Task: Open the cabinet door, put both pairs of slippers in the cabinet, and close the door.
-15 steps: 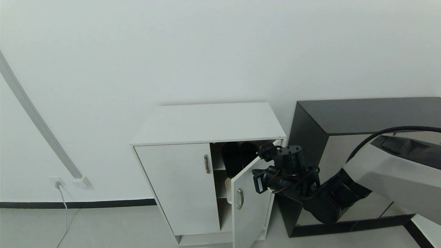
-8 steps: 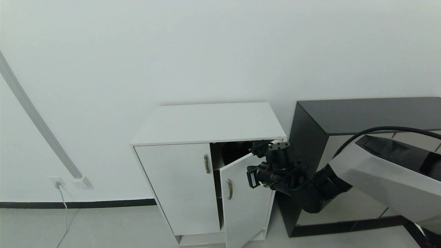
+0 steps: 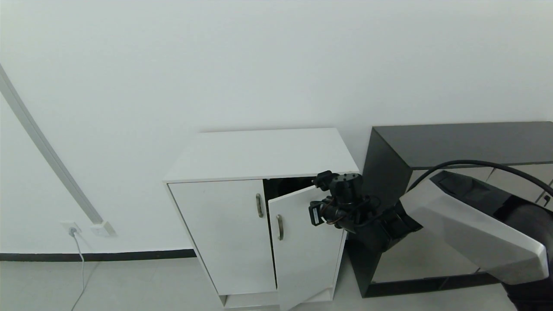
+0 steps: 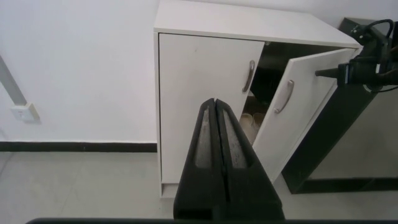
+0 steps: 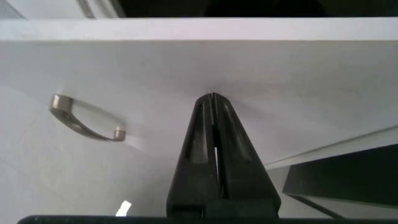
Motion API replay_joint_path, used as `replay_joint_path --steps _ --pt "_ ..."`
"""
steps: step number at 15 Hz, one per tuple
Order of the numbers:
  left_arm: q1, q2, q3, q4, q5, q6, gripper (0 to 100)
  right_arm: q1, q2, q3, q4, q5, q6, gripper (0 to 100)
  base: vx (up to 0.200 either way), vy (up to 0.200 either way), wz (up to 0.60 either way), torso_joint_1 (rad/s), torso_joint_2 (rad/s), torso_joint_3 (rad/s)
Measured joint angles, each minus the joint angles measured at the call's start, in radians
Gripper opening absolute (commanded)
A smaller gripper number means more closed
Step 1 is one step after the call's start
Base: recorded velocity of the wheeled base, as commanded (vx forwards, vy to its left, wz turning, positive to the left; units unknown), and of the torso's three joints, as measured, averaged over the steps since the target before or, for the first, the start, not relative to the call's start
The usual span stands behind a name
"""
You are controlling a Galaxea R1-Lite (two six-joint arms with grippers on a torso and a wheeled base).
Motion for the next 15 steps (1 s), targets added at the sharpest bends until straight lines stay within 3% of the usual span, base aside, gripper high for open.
replay_joint_path --steps 15 --pt "0.000 0.000 0.000 0.000 0.000 0.000 0 -0.022 0.113 -0.245 0.096 -0.001 -0.004 0 0.000 0.000 0.00 0.000 0.00 0.000"
